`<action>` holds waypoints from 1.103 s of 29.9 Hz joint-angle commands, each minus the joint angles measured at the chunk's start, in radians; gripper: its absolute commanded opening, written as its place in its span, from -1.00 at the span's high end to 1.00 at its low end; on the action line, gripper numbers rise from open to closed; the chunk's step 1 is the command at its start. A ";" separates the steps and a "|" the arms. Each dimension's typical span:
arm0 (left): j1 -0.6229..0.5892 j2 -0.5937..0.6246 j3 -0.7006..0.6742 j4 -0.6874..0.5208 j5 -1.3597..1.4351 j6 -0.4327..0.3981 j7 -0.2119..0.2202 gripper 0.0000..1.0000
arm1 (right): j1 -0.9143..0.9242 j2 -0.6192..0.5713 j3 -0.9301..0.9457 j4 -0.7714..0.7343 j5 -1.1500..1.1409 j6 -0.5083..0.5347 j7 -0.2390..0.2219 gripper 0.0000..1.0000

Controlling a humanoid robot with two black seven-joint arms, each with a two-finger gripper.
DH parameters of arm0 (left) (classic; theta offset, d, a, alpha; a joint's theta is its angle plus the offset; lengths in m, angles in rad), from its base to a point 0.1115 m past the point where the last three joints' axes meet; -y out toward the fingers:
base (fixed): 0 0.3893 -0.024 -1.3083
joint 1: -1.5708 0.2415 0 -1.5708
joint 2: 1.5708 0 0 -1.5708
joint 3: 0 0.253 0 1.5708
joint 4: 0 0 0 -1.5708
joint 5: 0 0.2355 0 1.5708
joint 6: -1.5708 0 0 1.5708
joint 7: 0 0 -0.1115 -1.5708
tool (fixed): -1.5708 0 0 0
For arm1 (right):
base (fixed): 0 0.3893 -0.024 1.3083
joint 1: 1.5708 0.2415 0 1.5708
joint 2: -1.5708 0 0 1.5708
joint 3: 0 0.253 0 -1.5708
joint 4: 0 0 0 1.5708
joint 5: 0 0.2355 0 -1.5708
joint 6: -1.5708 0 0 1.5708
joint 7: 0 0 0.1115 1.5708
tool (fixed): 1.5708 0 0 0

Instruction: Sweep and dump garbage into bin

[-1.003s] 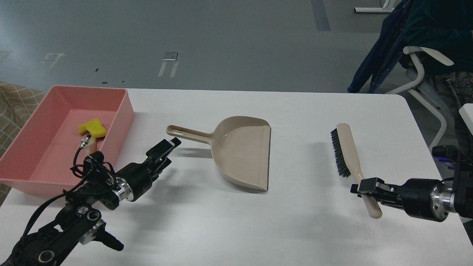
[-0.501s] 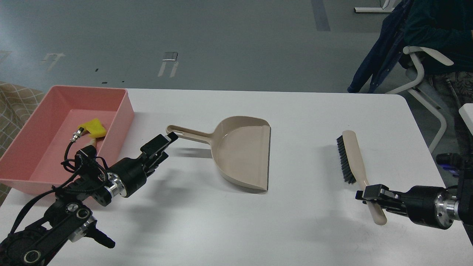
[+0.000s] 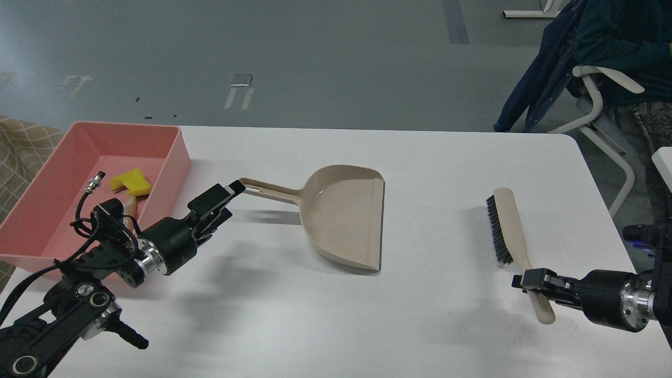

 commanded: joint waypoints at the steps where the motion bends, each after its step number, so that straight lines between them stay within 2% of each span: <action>1: -0.001 0.000 -0.002 0.000 0.000 0.000 0.000 -0.95 | 0.000 -0.001 0.000 -0.003 0.002 -0.001 -0.004 0.98; 4: -0.001 0.000 -0.002 -0.001 0.000 0.000 -0.002 -0.95 | 0.000 -0.001 0.002 -0.010 0.004 -0.003 -0.007 0.80; 13: -0.001 -0.003 -0.003 0.000 0.000 0.000 -0.005 -0.95 | 0.000 -0.001 0.000 -0.015 0.007 -0.003 -0.008 0.56; 15: -0.003 -0.004 -0.003 0.000 0.000 0.000 -0.005 -0.95 | 0.000 -0.001 0.000 -0.013 0.007 -0.003 -0.008 0.40; 17: -0.003 -0.004 -0.003 0.000 0.000 0.000 -0.005 -0.95 | 0.000 -0.001 0.000 -0.013 0.007 -0.003 -0.008 0.32; 27: -0.004 -0.009 -0.003 0.000 0.000 0.000 -0.005 -0.95 | 0.000 -0.001 0.000 -0.013 0.007 -0.003 -0.011 0.04; 33: -0.006 -0.008 -0.003 -0.001 0.000 0.000 -0.005 -0.95 | -0.002 -0.004 0.000 -0.013 0.008 -0.004 -0.011 -0.32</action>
